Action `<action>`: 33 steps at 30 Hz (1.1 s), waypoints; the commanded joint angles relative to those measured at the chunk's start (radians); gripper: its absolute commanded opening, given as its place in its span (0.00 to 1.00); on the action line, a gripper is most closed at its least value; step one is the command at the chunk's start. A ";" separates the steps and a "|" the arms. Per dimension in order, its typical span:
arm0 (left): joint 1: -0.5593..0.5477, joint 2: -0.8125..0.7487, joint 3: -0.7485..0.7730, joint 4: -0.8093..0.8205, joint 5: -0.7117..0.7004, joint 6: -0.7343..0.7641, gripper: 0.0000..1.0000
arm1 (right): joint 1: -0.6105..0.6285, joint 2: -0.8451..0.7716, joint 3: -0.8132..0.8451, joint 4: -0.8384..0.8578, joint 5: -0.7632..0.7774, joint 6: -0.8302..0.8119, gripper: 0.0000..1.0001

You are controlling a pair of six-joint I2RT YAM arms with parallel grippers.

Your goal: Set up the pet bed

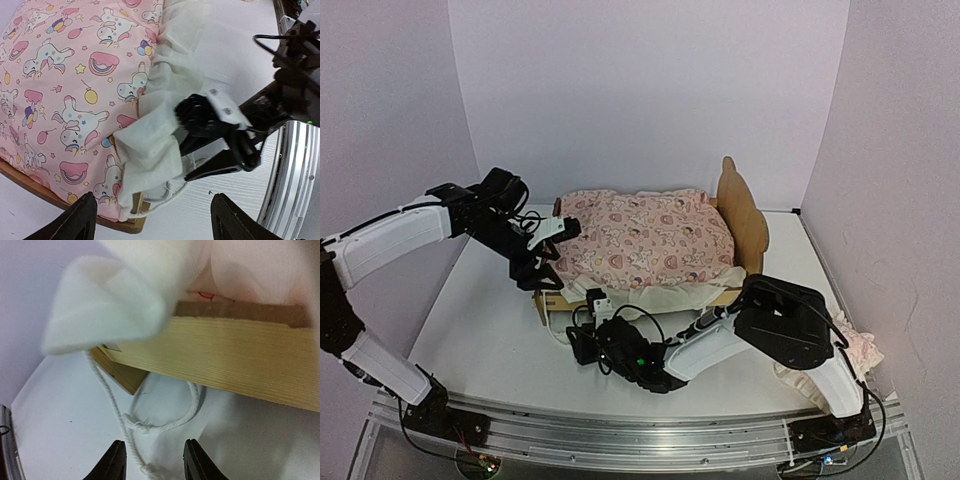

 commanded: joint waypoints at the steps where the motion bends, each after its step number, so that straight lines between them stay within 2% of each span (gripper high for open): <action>1: 0.006 -0.132 -0.107 0.062 0.027 -0.030 0.80 | -0.008 0.061 0.117 -0.191 0.106 0.021 0.40; 3: 0.008 -0.198 -0.172 0.094 0.019 -0.061 0.80 | -0.009 0.073 0.153 -0.274 0.152 0.032 0.41; 7: 0.009 -0.297 -0.271 0.133 0.020 -0.091 0.81 | -0.011 0.119 0.220 -0.323 0.194 0.014 0.44; 14: 0.009 -0.339 -0.314 0.137 -0.011 -0.115 0.80 | -0.014 0.214 0.342 -0.345 0.180 -0.029 0.44; 16: 0.009 -0.355 -0.326 0.145 -0.018 -0.115 0.80 | -0.017 0.230 0.361 -0.360 0.188 -0.024 0.35; 20: 0.008 -0.383 -0.355 0.139 -0.008 -0.084 0.80 | -0.026 0.215 0.351 -0.381 0.144 -0.026 0.02; 26: 0.008 -0.407 -0.435 0.114 0.076 0.072 0.68 | -0.031 0.017 0.214 -0.383 -0.221 -0.173 0.00; 29: 0.006 -0.381 -0.464 0.130 0.122 0.100 0.62 | -0.051 -0.090 0.117 -0.384 -0.394 -0.127 0.00; 33: 0.003 -0.328 -0.518 0.191 0.147 0.145 0.60 | -0.081 -0.150 0.086 -0.386 -0.557 -0.018 0.00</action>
